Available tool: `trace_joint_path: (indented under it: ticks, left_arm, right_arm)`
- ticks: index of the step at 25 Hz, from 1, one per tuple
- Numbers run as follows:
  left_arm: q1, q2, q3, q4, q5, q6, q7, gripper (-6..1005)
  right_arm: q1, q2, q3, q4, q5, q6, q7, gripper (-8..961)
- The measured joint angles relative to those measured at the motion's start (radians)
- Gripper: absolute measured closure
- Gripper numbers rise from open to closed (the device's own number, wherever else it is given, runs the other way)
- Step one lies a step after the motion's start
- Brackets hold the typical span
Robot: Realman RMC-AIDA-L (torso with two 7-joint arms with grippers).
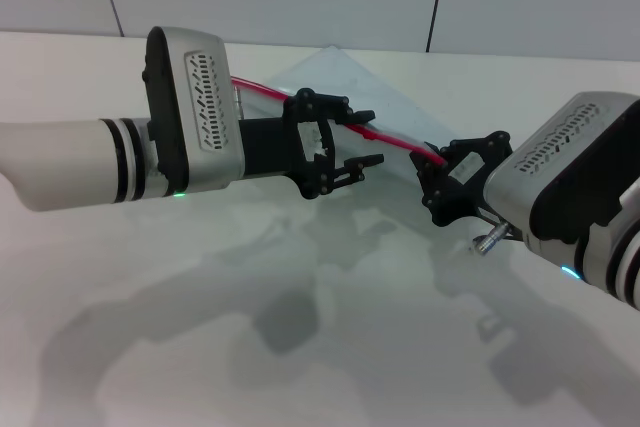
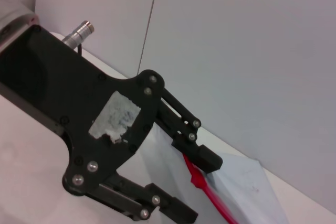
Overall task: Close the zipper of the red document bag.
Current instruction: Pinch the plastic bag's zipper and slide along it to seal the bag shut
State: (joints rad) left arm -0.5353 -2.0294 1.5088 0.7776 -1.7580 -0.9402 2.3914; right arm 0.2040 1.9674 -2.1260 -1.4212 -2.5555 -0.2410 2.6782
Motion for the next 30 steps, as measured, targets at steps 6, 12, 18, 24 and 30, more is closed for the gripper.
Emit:
trace_joint_path:
  ticks: [6, 12, 18, 24, 30]
  left_arm:
    - [-0.001, -0.001, 0.001, 0.0, 0.001, 0.004, 0.001, 549]
    - [-0.002, -0.002, 0.001, 0.0, 0.006, 0.006, 0.001, 590]
    - [-0.002, -0.002, 0.002, 0.0, 0.011, 0.006, 0.002, 625]
    - [0.0, 0.0, 0.002, 0.0, 0.012, 0.005, 0.002, 654]
    - [0.0, 0.0, 0.002, 0.0, 0.012, 0.006, 0.002, 668]
  right_arm:
    - [0.0, 0.001, -0.001, -0.003, 0.0, 0.0, 0.0, 904]
    - [0.0, 0.001, -0.001, -0.007, 0.0, -0.001, 0.0, 904]
    - [0.0, 0.002, -0.002, -0.008, -0.001, -0.001, 0.0, 904]
    - [-0.001, -0.001, 0.003, -0.012, -0.002, -0.001, 0.0, 904]
    - [-0.01, -0.001, 0.014, -0.02, -0.007, -0.001, 0.0, 904]
